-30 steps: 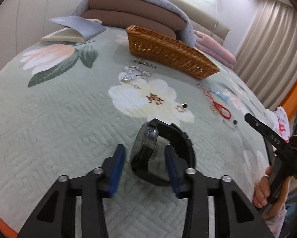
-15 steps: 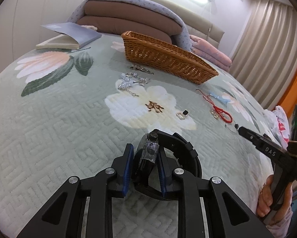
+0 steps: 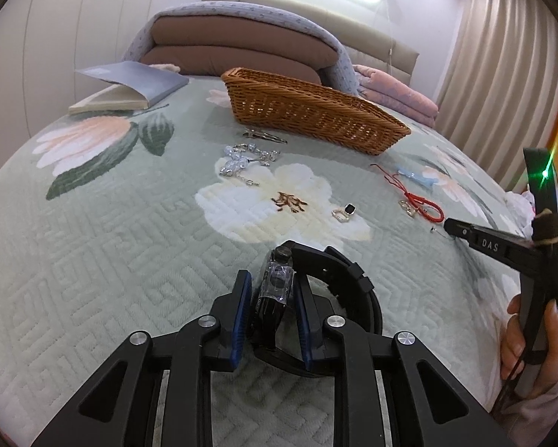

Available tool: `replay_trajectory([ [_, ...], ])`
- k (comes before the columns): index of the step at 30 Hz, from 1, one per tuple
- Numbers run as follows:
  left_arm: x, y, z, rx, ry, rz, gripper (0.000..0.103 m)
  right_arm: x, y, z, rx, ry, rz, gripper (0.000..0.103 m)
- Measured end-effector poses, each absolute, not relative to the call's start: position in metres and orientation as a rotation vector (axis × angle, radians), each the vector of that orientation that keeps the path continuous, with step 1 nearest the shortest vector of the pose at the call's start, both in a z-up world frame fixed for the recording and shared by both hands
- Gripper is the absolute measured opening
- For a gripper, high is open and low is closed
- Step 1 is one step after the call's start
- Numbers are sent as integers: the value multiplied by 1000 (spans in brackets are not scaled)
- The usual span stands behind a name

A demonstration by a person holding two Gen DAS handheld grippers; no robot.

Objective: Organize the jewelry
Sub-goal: 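Carry the black watch into the basket with the left tool while the right tool drops a silver chain there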

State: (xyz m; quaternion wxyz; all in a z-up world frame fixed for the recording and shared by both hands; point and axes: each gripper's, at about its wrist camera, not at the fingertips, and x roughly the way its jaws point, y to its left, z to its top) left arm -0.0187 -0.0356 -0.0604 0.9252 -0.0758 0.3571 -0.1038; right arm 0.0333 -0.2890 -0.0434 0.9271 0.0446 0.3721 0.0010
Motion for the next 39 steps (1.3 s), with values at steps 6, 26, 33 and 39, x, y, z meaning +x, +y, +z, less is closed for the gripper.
replay_trajectory([
  [6,-18,-28,-58,-201,741,-252,18,11,-318,-39,149,727,-132,12],
  [26,18,-47,-3,-169,614,-307,18,16,-307,48,201,512,23,12],
  [33,83,-63,43,-140,538,-338,18,71,-287,92,176,360,144,12],
  [39,173,-82,60,-147,540,-345,18,151,-265,99,176,352,235,12],
])
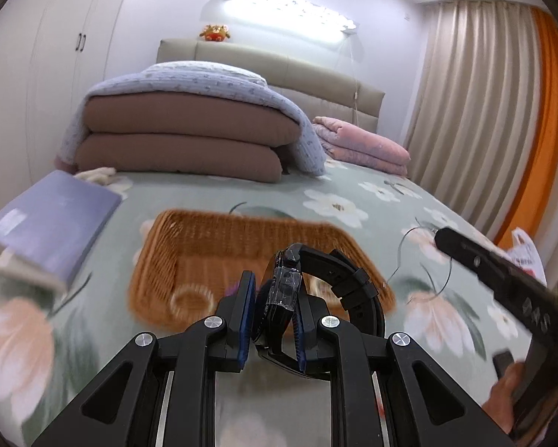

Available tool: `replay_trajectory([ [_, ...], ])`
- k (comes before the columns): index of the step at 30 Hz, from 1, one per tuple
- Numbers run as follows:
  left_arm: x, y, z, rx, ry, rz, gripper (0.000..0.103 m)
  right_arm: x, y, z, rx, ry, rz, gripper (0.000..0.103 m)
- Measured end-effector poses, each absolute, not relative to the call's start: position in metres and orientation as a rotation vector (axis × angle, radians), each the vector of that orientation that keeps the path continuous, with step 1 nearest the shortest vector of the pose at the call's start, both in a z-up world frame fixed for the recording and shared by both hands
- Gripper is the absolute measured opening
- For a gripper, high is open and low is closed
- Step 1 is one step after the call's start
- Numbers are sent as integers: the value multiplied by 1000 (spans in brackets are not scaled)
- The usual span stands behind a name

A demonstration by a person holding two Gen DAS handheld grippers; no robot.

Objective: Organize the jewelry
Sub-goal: 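Carry the black watch into the basket with the left tool while the right tool drops a silver chain there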

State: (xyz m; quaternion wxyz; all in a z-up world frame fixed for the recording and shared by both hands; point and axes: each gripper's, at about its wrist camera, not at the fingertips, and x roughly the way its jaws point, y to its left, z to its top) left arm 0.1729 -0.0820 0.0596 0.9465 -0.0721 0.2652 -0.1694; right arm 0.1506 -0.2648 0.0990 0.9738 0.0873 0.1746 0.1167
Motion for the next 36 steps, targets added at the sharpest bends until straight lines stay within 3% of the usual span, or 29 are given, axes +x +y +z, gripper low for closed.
replay_trajectory([
  [5,243,-92,38,-151,585,-318,18,214,-257,68,215,453,277,12],
  [11,272,-84,-3,-181,688,-312,18,243,-260,23,247,582,288,12],
  [18,270,-87,-1,-154,672,-310,18,238,-258,23,229,569,269,13],
  [30,245,-87,21,-96,531,-269,35,226,-265,33,259,520,293,13],
  [36,230,-78,35,-111,484,-256,35,193,-268,53,217,418,247,14],
])
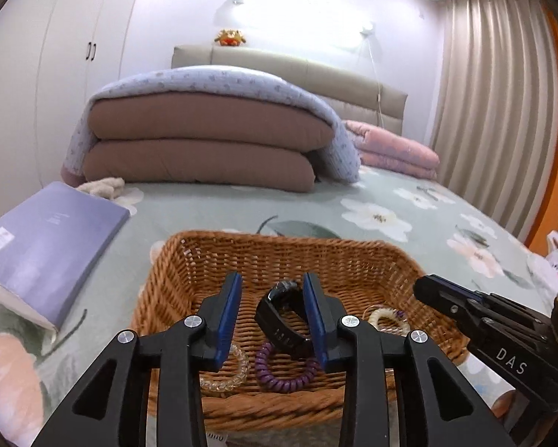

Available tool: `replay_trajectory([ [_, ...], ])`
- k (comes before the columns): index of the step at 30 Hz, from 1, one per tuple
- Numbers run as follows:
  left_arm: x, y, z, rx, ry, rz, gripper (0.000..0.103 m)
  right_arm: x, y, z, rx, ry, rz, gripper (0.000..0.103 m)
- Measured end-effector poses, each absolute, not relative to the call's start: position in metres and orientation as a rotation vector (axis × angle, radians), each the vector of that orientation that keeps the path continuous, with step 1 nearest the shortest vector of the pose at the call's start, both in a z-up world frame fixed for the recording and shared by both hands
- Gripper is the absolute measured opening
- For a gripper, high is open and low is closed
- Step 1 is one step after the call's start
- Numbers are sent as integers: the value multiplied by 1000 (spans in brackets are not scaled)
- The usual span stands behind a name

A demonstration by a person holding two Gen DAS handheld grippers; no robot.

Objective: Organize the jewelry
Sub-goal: 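Carry the black watch into the basket with the left tool while the right tool drops a silver chain there, then move the left tool to the butterfly bracelet while the right tool approaches the square pendant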

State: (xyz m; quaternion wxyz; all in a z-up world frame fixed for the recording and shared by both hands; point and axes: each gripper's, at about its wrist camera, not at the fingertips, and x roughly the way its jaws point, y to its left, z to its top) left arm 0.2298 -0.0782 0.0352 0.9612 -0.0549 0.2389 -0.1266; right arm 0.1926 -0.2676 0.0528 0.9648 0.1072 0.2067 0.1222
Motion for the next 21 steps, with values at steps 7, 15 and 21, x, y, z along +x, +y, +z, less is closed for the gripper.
replay_trajectory([
  [7,162,-32,74,-187,370,-269,35,122,-267,72,201,297,186,35],
  [15,71,26,62,-245,354,-200,35,42,-250,44,141,306,107,35],
  [21,55,32,33,-231,451,-229,35,22,-258,14,232,428,196,35],
])
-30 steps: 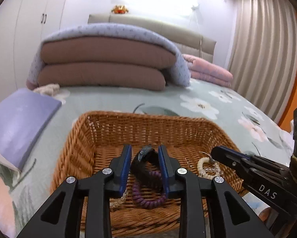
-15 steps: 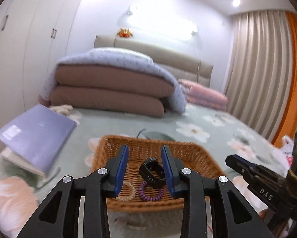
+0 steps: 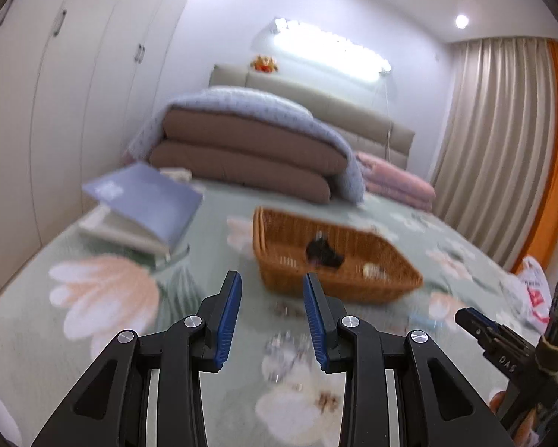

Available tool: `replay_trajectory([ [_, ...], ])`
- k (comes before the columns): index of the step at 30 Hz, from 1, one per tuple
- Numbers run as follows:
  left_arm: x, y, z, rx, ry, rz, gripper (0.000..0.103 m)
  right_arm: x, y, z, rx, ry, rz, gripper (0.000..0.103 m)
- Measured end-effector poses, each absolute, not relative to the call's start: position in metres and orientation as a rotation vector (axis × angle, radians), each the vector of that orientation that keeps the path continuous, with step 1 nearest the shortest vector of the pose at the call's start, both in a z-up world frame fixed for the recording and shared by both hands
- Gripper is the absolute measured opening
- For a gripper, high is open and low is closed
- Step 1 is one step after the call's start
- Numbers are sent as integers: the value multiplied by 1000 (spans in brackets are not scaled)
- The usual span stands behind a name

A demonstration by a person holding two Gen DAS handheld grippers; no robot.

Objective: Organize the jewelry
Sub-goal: 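Move the left tool to the butterfly bracelet while the right tool approaches the square pendant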

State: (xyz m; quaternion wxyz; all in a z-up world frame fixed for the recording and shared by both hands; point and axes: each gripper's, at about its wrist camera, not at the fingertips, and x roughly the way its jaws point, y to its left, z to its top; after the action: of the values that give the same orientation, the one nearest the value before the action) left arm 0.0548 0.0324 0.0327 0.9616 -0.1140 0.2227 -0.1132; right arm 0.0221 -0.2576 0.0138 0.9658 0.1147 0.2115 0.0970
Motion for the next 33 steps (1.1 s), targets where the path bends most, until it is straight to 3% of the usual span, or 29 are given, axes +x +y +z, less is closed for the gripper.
replay_trajectory([
  [8,85,28,-24,-294,642,-277,35,9,-246,-9,240,518,251,35],
  [12,89,21,-28,-280,656,-288,36,11,-239,-10,215,531,251,35],
  [17,104,8,-34,-247,710,-292,48,16,-213,-11,132,584,290,35],
  [23,129,-4,-53,-248,832,-295,48,37,-186,-27,90,725,297,35],
  [33,135,-8,-54,-242,834,-319,48,58,-163,-35,111,828,386,35],
])
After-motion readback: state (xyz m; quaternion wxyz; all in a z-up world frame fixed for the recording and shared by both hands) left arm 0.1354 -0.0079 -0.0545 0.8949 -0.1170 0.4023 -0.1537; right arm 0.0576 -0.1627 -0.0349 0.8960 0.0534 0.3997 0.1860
